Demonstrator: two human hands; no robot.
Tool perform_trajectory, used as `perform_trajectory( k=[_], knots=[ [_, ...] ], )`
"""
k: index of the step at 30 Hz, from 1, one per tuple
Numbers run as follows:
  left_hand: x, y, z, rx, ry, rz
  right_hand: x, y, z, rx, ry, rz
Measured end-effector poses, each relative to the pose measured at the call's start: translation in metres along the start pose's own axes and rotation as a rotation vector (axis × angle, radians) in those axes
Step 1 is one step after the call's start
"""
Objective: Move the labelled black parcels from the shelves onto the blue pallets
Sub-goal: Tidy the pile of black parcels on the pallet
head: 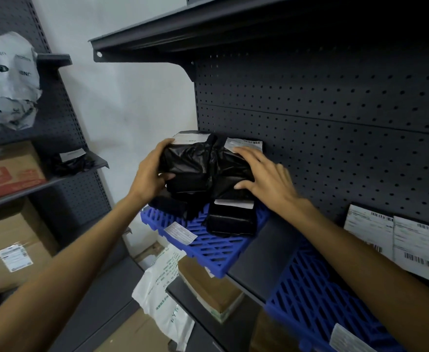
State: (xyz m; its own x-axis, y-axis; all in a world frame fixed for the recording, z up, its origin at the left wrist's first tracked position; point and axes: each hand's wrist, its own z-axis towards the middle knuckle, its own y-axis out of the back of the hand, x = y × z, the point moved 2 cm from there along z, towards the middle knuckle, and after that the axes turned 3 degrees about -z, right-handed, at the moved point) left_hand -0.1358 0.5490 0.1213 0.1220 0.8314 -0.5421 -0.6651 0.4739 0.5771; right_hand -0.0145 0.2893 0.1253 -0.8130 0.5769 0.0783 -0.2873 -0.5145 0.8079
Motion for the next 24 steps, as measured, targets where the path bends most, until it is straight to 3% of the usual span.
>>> perform_trajectory(
  k=[8,15,19,24],
  knots=[
    [0.069,0.023,-0.006,0.233,0.016,-0.09,0.042,-0.033,-0.014,0.016,-0.014,-0.309],
    [0.084,0.02,-0.006,0.284,-0.025,-0.238,0.049,-0.034,-0.018,0.068,-0.043,-0.196],
    [0.098,0.003,-0.021,0.319,0.073,-0.46,0.055,-0.037,-0.027,0.121,-0.047,-0.183],
    [0.108,-0.028,-0.02,0.342,0.212,-0.346,0.064,-0.047,-0.022,0.164,-0.15,-0.19]
  ],
)
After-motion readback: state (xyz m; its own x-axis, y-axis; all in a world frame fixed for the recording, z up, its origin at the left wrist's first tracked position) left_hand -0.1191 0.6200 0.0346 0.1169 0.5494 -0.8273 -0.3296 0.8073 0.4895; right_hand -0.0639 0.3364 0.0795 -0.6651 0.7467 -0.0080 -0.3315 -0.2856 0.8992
